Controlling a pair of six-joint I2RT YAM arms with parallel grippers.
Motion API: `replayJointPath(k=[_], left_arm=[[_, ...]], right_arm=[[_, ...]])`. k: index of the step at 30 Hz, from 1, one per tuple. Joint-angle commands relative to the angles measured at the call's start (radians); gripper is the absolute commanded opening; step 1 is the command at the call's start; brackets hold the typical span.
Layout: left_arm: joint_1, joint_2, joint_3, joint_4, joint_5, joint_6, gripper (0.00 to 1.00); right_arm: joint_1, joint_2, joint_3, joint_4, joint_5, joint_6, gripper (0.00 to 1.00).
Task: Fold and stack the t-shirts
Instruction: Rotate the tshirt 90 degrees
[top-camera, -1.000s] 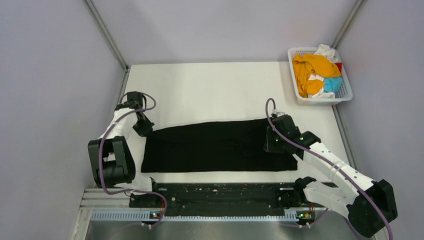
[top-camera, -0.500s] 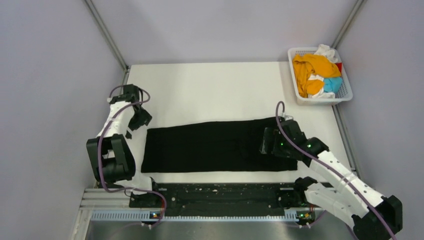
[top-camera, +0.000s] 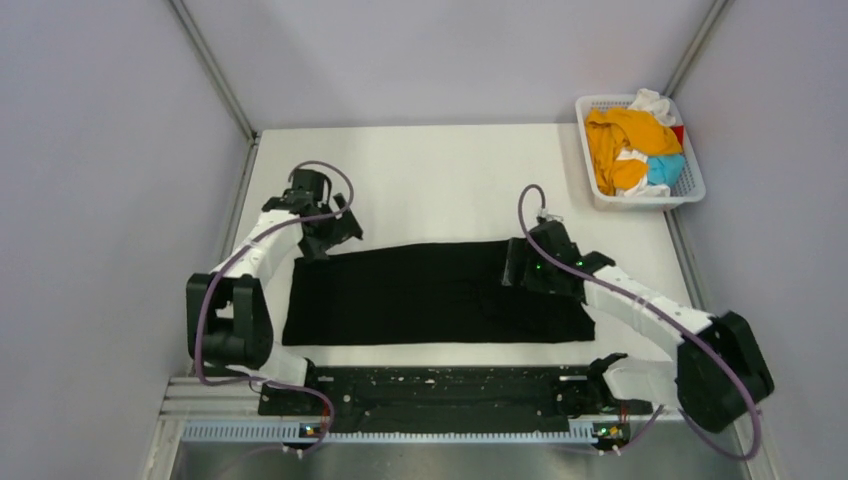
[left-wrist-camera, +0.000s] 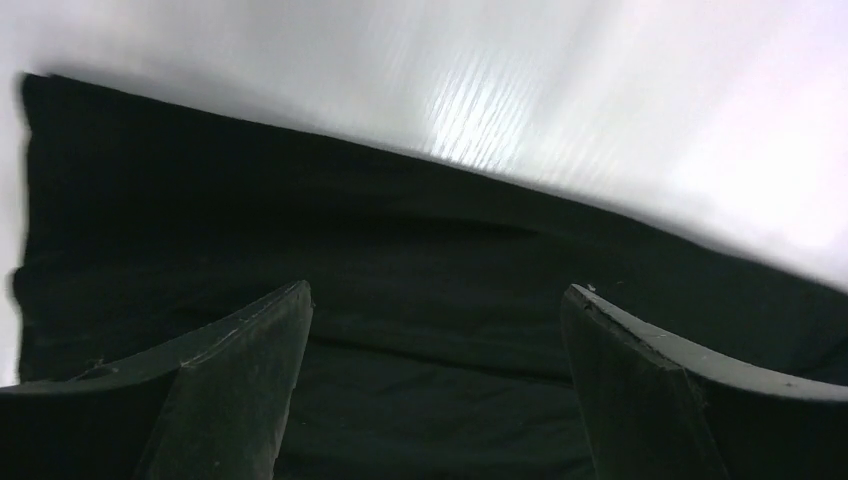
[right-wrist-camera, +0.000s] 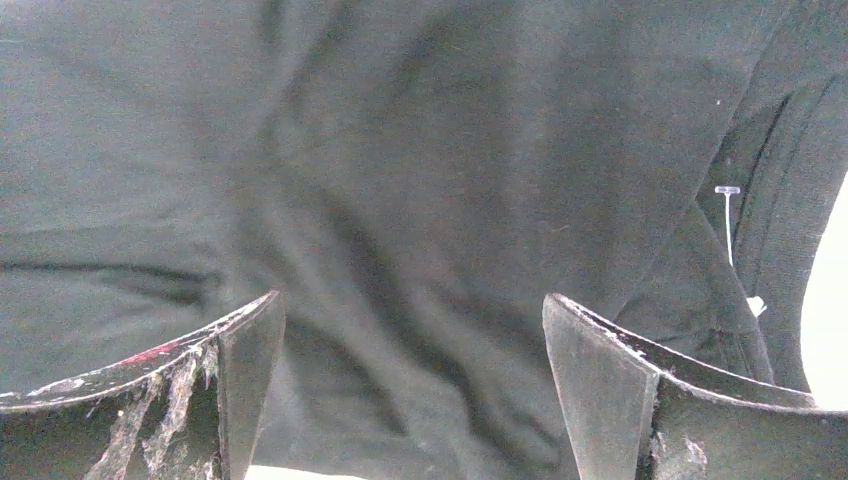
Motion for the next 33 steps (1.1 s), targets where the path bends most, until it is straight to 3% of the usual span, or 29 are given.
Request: replayJointPath(k=[1, 9, 16, 24, 33], left_arm=[[-0.025, 0.062, -0.047, 0.034, 0.034, 0.005, 0.99], [-0.068, 0.059, -0.164, 0.088, 0.032, -0.029, 0.99], [-0.117, 0.069, -0.237, 0.192, 0.059, -0.115, 0.99], [-0.323, 0.075, -0.287, 0.321, 0.168, -0.354, 0.99], [-0.507, 0.146, -0.150, 0.289, 0.126, -0.443, 0.99]], right_arm=[[-0.005, 0.176, 0.067, 0.048, 0.089, 0.054, 0.99], [-0.093, 0.461, 0.171, 0.093, 0.114, 0.079, 0.98], [-0.176, 0.684, 0.428, 0.152, 0.131, 0.028, 0.96], [-0.197, 1.067, 0.920, 0.162, -0.033, -0.085, 0.94], [-0.183, 1.483, 1.498, 0.254, -0.349, 0.025, 0.92]])
